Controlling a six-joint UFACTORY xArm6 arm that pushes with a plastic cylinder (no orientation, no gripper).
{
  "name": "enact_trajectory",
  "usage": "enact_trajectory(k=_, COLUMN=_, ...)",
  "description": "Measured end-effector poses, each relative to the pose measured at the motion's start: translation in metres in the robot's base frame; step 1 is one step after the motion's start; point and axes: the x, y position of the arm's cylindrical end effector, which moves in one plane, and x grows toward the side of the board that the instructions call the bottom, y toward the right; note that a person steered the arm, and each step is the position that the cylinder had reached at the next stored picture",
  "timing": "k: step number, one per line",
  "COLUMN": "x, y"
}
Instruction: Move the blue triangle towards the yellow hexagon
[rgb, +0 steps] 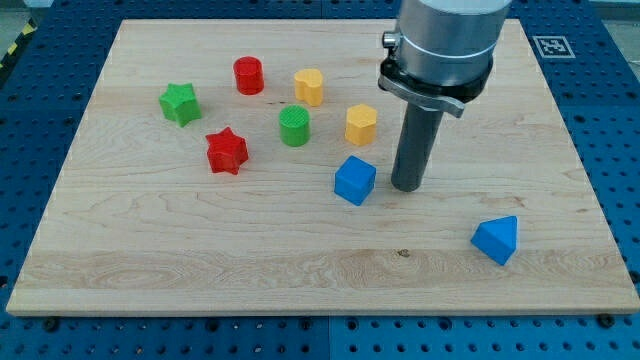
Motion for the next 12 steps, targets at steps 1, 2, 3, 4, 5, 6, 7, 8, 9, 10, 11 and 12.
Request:
enact_trajectory(k=1, x=0.000, y=-0.016)
enact_trajectory(k=2, x=0.000, y=-0.032)
enact_trajectory(k=3, x=0.000, y=-0.041)
enact_trajectory(k=4, x=-0.008, y=-0.010)
enact_trajectory(k=5, x=-0.021, y=0.055)
enact_trajectory(k=6, x=-0.005, y=0.116)
enact_trajectory(k=7, x=0.043, y=0.171)
enact_trajectory(k=8, x=0.091, y=0.180)
enact_trajectory(k=9, x=0.093, y=0.172)
enact_trajectory(k=10, x=0.093, y=0.135)
enact_trajectory(k=11, x=0.092, y=0.106)
enact_trajectory(k=12, x=0.073, y=0.104)
